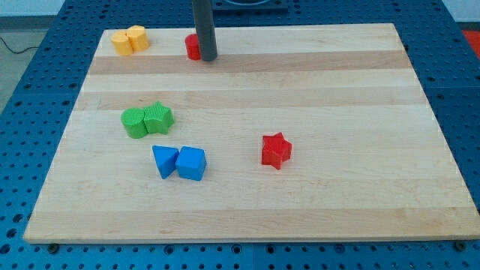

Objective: Push the red circle into the hexagon

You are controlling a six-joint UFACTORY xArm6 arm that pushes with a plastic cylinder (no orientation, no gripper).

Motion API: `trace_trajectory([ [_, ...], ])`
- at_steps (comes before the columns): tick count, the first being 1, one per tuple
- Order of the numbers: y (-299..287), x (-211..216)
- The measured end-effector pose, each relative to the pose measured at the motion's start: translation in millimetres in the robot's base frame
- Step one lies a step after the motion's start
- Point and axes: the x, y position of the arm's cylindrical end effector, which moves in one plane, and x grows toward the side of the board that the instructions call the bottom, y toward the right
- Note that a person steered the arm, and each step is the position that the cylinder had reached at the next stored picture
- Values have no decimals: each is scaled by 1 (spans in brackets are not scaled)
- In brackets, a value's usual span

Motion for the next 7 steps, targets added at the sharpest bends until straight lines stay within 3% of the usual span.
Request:
trace_trajectory([
  [1, -13, -20],
  [3, 46, -47],
  [4, 6, -58],
  [5, -27, -53],
  [6, 28, -42],
  [7, 43, -22],
])
